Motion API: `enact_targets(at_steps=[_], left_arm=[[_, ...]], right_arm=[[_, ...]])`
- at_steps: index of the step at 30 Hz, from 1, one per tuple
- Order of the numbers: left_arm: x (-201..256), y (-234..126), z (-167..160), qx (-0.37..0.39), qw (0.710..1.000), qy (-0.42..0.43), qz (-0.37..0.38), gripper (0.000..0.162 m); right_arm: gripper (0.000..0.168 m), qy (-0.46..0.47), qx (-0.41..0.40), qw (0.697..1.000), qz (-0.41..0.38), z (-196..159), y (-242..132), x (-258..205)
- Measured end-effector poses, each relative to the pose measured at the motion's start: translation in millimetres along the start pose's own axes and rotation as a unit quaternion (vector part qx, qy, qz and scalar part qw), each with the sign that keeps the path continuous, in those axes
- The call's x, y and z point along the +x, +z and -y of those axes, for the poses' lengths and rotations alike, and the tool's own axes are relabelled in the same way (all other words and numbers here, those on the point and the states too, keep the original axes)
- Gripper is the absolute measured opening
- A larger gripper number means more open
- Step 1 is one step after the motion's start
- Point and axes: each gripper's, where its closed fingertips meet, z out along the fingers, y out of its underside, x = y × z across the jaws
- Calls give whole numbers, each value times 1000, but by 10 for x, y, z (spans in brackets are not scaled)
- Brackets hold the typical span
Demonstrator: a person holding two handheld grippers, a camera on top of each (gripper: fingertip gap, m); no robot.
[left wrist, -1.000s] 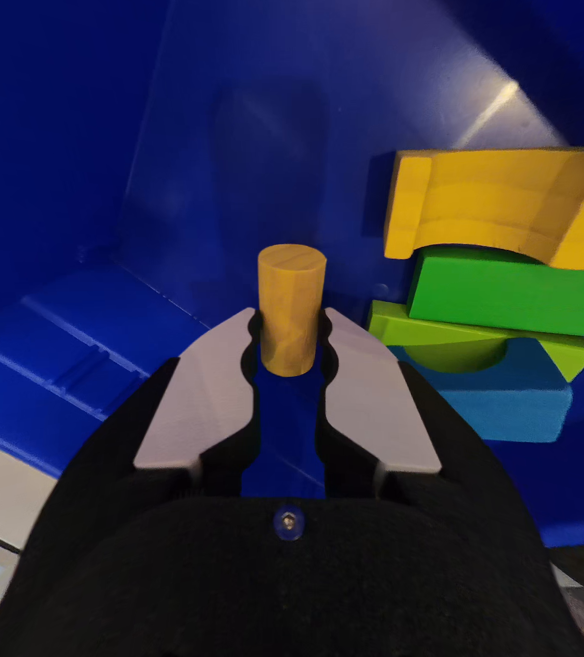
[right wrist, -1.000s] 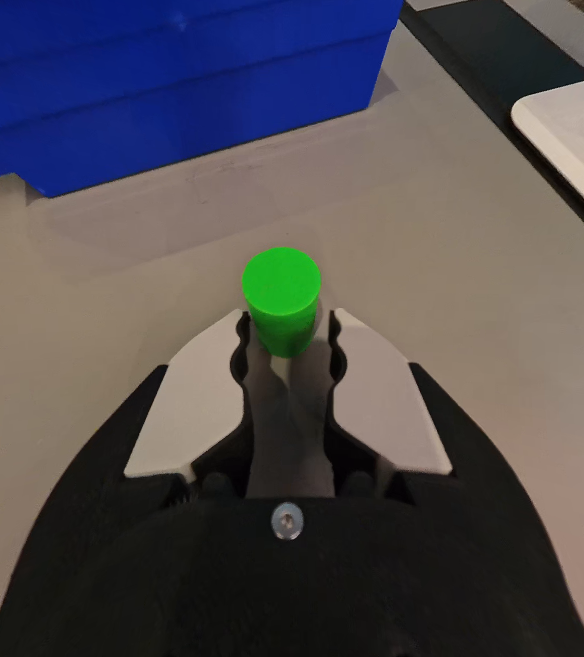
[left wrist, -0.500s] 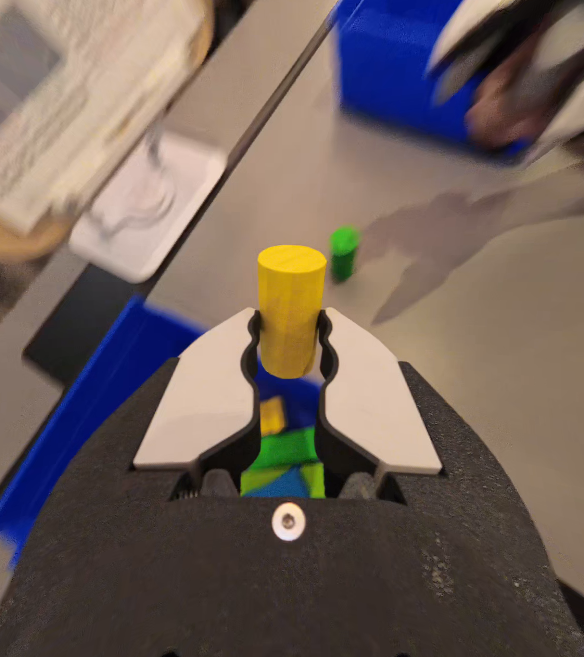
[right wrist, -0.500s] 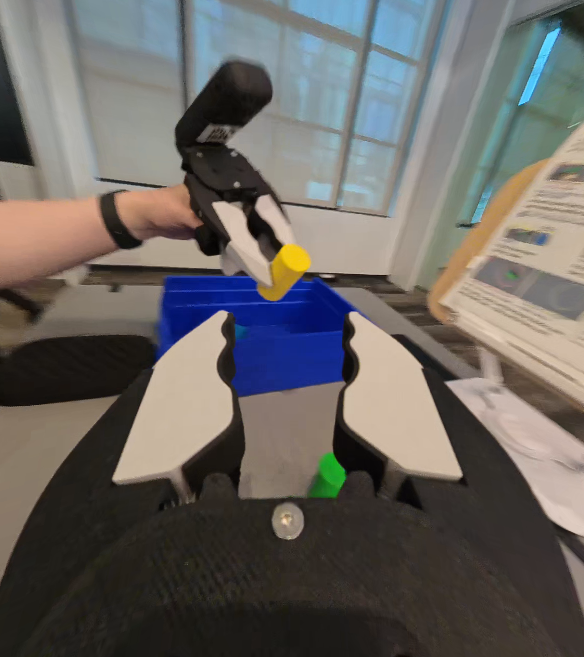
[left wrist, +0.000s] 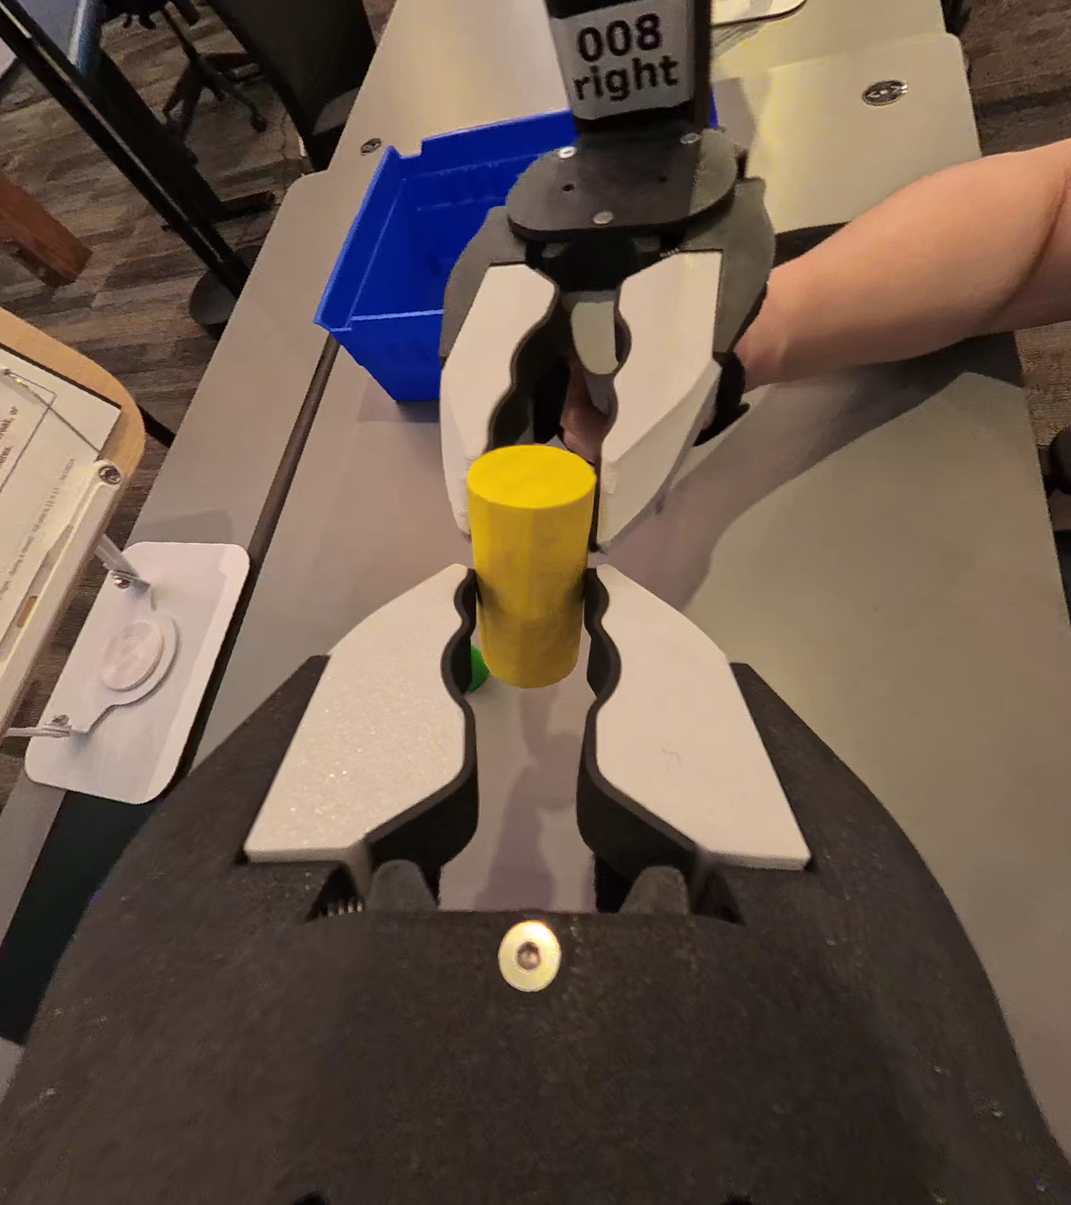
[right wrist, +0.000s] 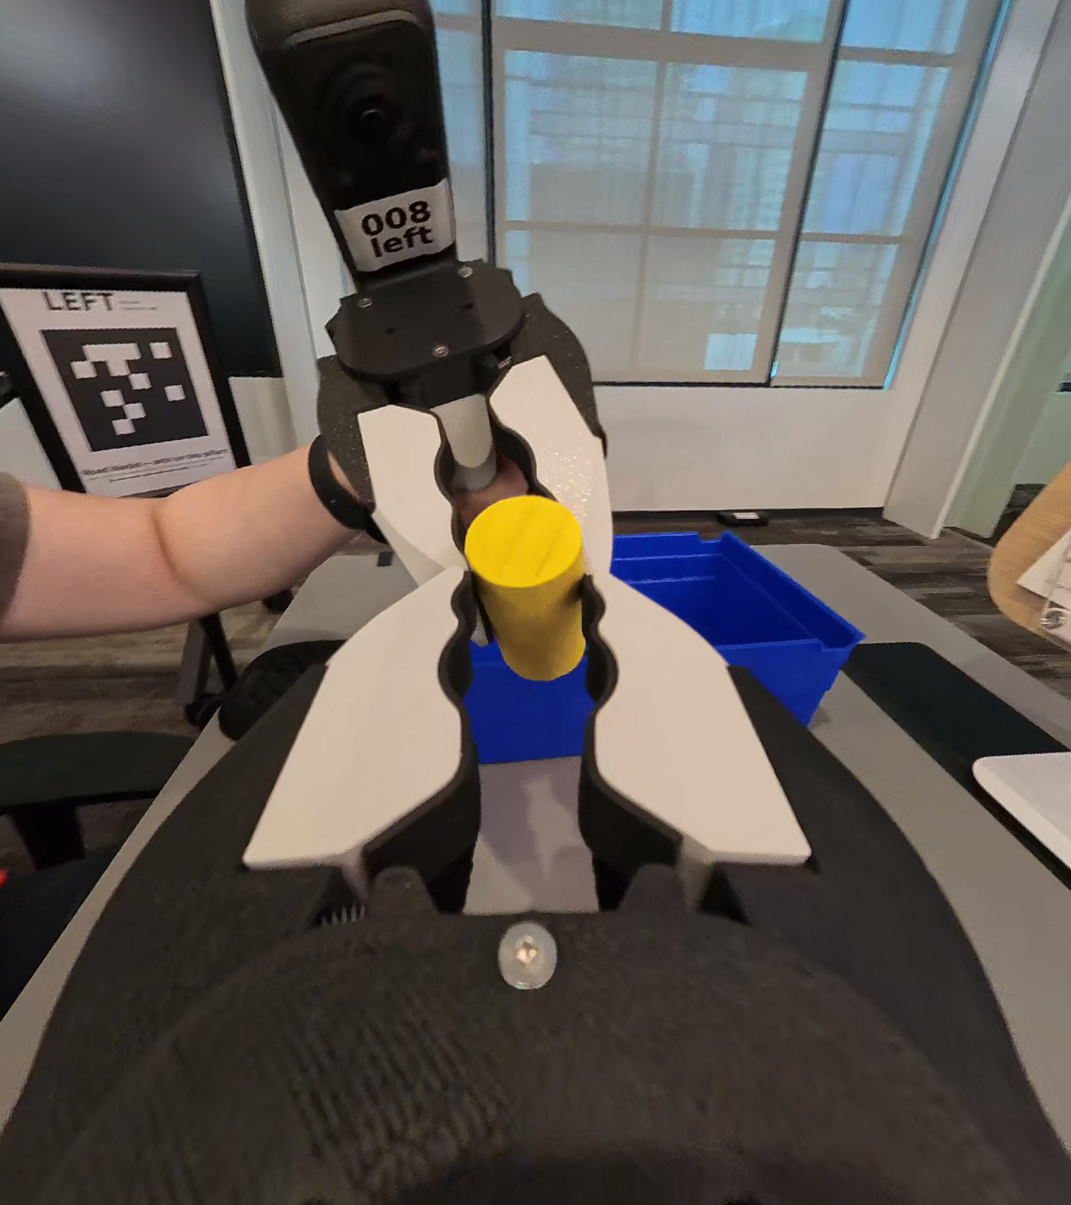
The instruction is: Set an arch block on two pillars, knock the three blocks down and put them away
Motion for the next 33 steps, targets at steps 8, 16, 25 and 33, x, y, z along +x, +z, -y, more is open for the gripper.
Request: enact_targets(at_steps=[8,16,25,33], left_arm=[[-373,-155,-560,-72,992,-54,84,64],[-673,-536,-1390,-174,964,-117,164,60],[-667,-824,-2088,-264,927,-183,193,60],[-660,-995,-2416,-301,897,-244,213,76]], right_arm=[[32,-2,-146,967,-208,-679,-501,737],[32,72,-233,935,-258,-1553,-726,1117],[32,96,-245,934,-242,-1752,-743,1150],[32,82,-259,935,-230,-1847,-705,1122]])
